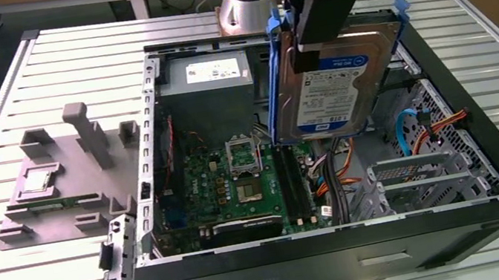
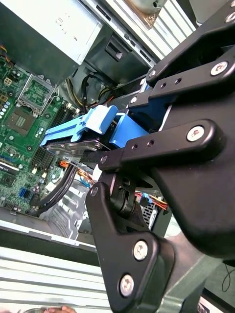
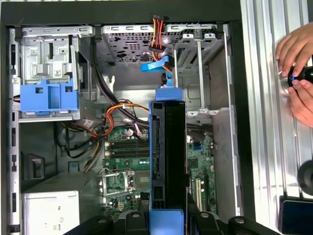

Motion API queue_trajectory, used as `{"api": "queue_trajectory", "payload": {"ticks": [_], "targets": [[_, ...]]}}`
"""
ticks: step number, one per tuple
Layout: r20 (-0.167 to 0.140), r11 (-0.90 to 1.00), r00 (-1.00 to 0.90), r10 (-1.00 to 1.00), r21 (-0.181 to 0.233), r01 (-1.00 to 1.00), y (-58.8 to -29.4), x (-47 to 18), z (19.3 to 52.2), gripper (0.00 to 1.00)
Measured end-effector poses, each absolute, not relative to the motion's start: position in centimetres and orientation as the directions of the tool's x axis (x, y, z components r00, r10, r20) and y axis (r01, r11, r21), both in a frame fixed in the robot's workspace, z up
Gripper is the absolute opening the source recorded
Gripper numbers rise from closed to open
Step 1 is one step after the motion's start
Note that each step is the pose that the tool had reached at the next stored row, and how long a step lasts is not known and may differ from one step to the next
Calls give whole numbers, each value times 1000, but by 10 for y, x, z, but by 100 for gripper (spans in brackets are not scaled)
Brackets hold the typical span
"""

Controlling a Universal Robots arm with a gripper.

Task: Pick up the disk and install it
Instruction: 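Insert the disk into the insertion slot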

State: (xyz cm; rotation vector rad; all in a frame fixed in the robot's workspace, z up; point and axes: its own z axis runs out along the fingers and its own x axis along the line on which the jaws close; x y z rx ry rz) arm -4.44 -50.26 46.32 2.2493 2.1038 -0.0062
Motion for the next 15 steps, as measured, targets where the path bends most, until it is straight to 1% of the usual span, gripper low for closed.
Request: {"api": "queue_trajectory", "payload": {"ticks": [15], "targets": [[-53, -65, 68, 996, 43, 997, -507, -40, 463, 37]]}}
